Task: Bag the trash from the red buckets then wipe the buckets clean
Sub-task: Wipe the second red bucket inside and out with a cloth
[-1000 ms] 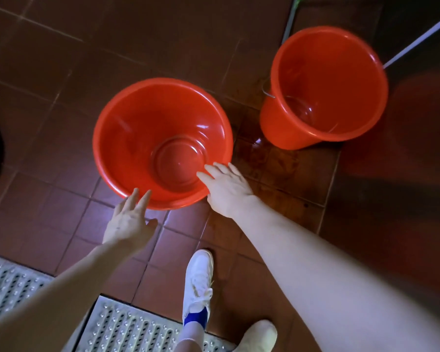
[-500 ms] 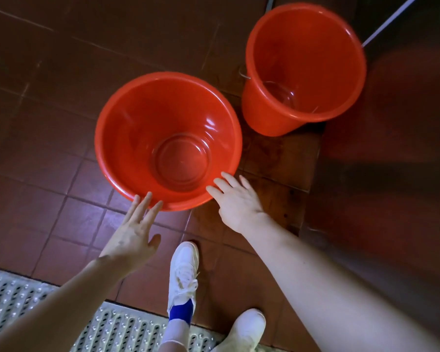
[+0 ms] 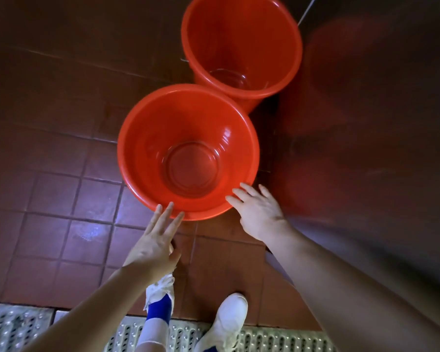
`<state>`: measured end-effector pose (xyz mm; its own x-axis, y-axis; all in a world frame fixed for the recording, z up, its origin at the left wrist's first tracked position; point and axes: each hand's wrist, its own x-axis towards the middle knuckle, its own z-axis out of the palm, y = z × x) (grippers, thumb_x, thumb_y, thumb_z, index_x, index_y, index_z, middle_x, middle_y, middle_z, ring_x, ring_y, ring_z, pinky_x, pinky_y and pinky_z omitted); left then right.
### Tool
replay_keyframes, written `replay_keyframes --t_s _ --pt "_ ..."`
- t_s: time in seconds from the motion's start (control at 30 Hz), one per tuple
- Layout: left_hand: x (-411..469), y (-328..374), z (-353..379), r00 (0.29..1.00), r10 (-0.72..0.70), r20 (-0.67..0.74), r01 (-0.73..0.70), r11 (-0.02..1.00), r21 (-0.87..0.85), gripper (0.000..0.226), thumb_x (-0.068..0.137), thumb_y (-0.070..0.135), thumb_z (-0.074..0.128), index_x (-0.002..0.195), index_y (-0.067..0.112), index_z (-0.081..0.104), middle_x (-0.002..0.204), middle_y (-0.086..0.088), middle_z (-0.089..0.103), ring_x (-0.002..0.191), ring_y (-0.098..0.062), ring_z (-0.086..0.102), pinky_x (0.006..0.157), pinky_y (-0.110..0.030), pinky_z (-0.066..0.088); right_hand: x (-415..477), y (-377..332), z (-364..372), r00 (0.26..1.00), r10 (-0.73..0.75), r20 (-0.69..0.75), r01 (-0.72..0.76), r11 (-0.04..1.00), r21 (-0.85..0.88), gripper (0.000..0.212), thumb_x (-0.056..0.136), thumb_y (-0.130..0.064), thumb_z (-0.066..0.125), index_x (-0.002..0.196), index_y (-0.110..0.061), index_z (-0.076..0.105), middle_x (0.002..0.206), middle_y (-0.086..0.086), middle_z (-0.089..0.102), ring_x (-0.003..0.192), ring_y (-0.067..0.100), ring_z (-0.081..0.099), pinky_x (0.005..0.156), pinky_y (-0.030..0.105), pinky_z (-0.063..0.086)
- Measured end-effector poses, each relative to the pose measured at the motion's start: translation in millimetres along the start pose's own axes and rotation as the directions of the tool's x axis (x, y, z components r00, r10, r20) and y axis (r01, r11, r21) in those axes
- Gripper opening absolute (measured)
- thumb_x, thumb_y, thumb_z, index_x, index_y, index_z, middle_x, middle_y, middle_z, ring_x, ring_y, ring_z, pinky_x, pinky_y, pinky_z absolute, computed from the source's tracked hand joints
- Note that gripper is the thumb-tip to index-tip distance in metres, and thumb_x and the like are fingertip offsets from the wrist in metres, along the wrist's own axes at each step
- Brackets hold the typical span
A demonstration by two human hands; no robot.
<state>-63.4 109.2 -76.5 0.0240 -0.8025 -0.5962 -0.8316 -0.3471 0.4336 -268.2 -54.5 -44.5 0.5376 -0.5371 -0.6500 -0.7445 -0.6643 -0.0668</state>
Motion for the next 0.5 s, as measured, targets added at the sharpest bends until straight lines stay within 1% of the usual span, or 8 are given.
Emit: replay_keyframes --t_s 0.07,0.17,0.3,0.4,0.5 --pt "0 11 9 0.999 0.018 0.03 -0.019 0.999 0.033 0.084 0.095 0.031 0.052 0.154 0.034 -0.008 0.152 0.013 -0.038 0.141 -0.013 -0.034 0.121 -0.031 0.007 -7 9 5 0.999 0.041 0.024 -0.042 0.999 0.014 0.065 0.093 -0.015 0.049 0.151 -0.032 0.025 0.16 -0.006 0.02 0.15 0.015 0.004 0.121 0.046 0.008" --pt "-2 24 24 0.994 0.088 0.06 -0.093 0.992 0.084 0.084 0.095 0.035 0.05 0.152 0.035 -0.011 0.15 0.012 -0.042 0.14 -0.014 -0.036 0.12 -0.03 0.005 -21 22 13 0.993 0.102 0.06 -0.104 0.994 0.019 0.063 0.093 -0.014 0.048 0.149 -0.032 0.027 0.16 -0.007 0.02 0.15 0.014 0.003 0.121 0.047 0.006" --pt "1 37 41 0.984 0.159 0.084 -0.169 0.976 0.14 0.085 0.092 0.04 0.048 0.152 0.036 -0.012 0.15 0.014 -0.043 0.139 -0.011 -0.038 0.119 -0.032 0.012 -36 36 20 0.978 0.181 0.1 -0.18 0.984 -0.018 0.061 0.094 -0.019 0.048 0.15 -0.031 0.027 0.16 -0.006 0.019 0.15 0.016 0.002 0.12 0.051 -0.002" --pt "2 46 45 0.986 0.131 0.099 -0.144 0.979 0.142 0.086 0.09 0.045 0.05 0.153 0.039 -0.009 0.15 0.017 -0.042 0.139 -0.008 -0.037 0.118 -0.033 0.015 -40 35 18 0.966 0.216 0.139 -0.211 0.976 -0.052 0.063 0.094 -0.02 0.048 0.151 -0.03 0.024 0.161 -0.004 0.015 0.15 0.019 0.0 0.119 0.053 -0.007" --pt "3 49 39 0.985 0.126 0.12 -0.142 0.981 0.131 0.085 0.09 0.046 0.052 0.155 0.038 -0.002 0.153 0.015 -0.037 0.14 -0.009 -0.034 0.118 -0.033 0.013 -37 28 11 0.949 0.256 0.182 -0.25 0.967 -0.059 0.065 0.092 -0.017 0.044 0.152 -0.03 0.022 0.162 -0.003 0.012 0.151 0.02 -0.002 0.118 0.055 -0.009"
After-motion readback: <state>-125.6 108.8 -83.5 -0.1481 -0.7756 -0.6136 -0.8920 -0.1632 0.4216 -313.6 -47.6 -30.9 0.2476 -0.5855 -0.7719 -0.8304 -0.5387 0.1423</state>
